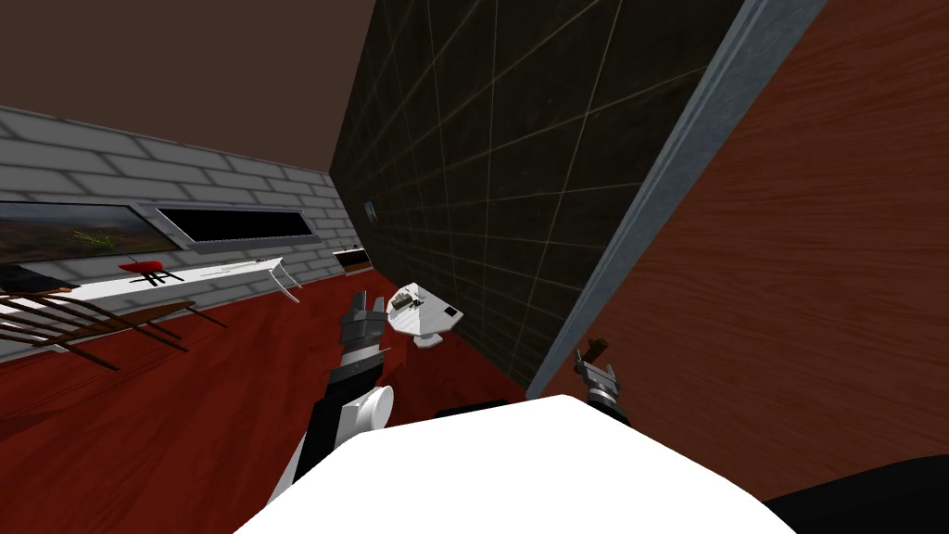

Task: Pull the door open

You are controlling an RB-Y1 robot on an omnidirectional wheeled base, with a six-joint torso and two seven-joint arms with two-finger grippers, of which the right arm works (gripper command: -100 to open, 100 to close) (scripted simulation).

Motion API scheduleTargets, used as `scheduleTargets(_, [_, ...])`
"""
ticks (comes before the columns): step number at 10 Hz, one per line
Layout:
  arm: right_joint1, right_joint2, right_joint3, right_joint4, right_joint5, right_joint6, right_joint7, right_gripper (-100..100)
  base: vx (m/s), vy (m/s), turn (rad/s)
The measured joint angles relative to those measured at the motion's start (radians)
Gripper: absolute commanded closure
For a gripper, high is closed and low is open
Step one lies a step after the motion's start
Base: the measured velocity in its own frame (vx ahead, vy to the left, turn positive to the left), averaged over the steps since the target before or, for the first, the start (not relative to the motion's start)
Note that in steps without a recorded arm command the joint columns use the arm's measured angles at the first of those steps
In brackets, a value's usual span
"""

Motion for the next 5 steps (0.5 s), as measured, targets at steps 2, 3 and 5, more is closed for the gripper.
scheduleTargets(2, [-0.001,0.0,0.0,-0.002,-0.002,0.0,0.003,100,-0.015,0.0,-0.002])
scheduleTargets(3, [-0.003,0.001,0.002,-0.003,-0.001,-0.001,0.004,100,0.0,0.0,0.0])
scheduleTargets(5, [-0.003,0.002,0.002,-0.004,-0.001,-0.001,0.004,100,0.0,0.0,0.0])
